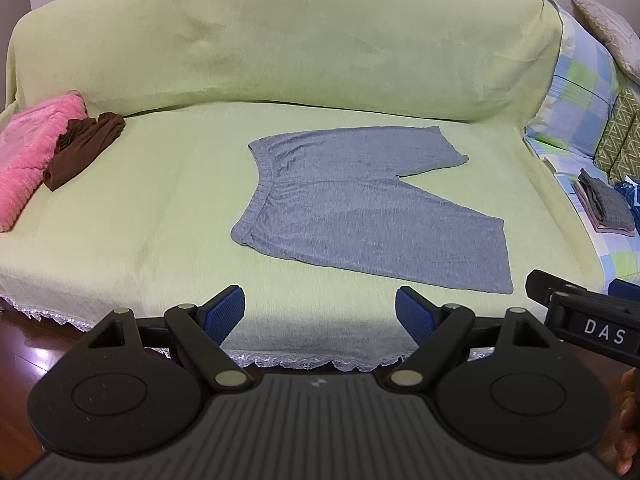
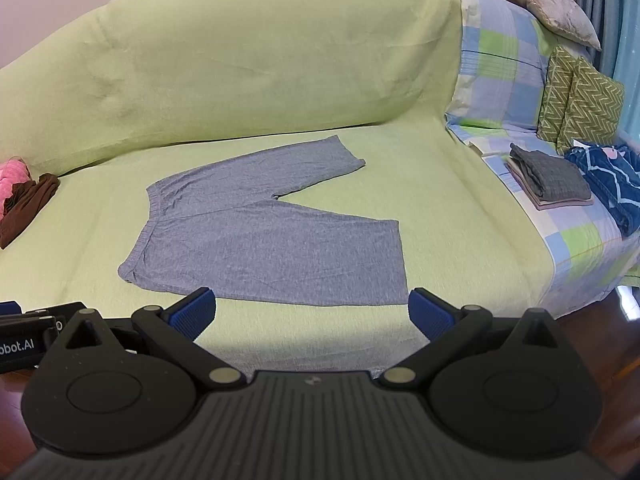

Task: Fold clothes
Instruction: 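Move both grippers toward the grey shorts lying flat on the sofa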

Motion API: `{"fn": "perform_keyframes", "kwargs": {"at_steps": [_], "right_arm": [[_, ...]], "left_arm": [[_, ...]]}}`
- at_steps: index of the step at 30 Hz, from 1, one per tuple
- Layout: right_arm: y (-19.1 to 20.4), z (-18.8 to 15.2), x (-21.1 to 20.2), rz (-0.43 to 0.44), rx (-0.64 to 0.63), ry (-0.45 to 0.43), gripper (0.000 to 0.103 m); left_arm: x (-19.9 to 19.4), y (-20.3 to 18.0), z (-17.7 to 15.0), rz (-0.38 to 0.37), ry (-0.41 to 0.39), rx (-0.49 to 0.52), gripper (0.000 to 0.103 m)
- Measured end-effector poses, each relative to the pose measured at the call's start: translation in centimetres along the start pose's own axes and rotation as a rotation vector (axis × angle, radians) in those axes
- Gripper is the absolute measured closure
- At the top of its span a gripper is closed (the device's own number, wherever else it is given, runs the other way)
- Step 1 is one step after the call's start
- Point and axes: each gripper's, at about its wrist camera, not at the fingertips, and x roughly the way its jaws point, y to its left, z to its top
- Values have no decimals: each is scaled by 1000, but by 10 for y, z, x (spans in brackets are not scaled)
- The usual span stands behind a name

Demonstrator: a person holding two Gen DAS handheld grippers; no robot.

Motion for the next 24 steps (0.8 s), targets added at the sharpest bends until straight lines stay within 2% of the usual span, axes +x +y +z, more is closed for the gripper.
{"fn": "perform_keyframes", "kwargs": {"at_steps": [24], "right_arm": [[-3, -4, 7, -6, 17, 10, 2]], "left_arm": [[7, 0, -8, -5, 40, 12, 18]]}}
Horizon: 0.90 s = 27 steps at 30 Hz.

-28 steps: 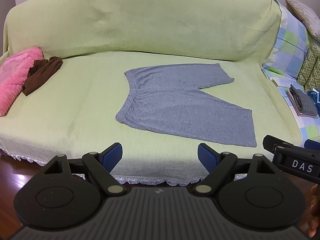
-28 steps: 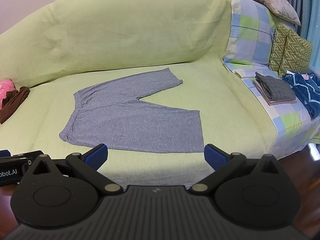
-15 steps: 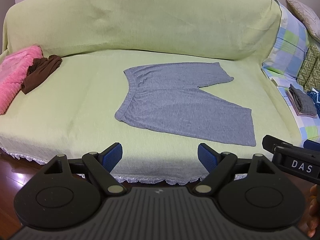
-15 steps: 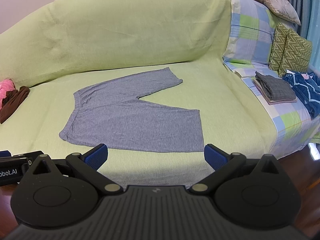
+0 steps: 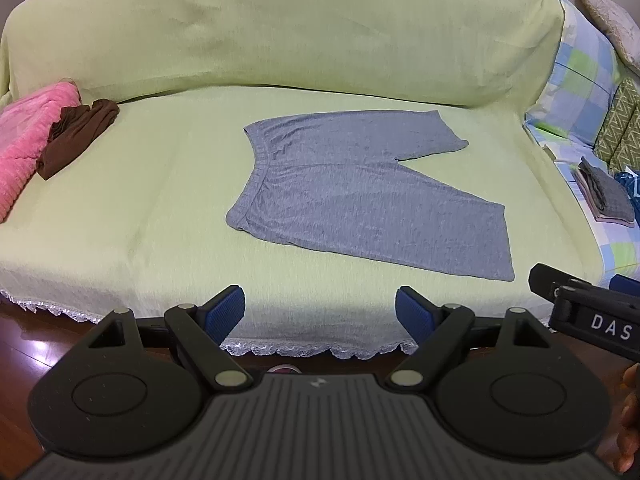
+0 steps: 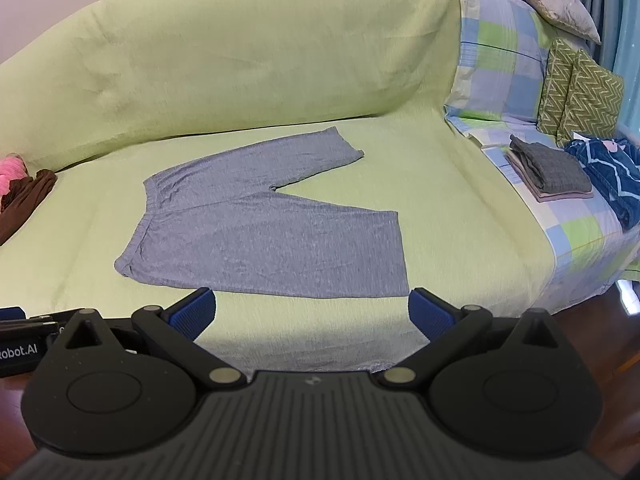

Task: Fold clothes
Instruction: 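Move both grippers toward the grey shorts lying flat on the sofa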

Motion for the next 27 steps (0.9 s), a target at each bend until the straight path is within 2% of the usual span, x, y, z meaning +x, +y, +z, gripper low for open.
{"fn": "perform_keyframes", "kwargs": {"at_steps": [18, 27], "right_arm": [[-7, -6, 10, -15, 9, 15, 2], [-16, -13, 18, 1, 6, -64, 2]], "left_arm": [[18, 4, 1, 1, 33, -1, 18], [37, 13, -2, -7, 61, -10, 18]]}}
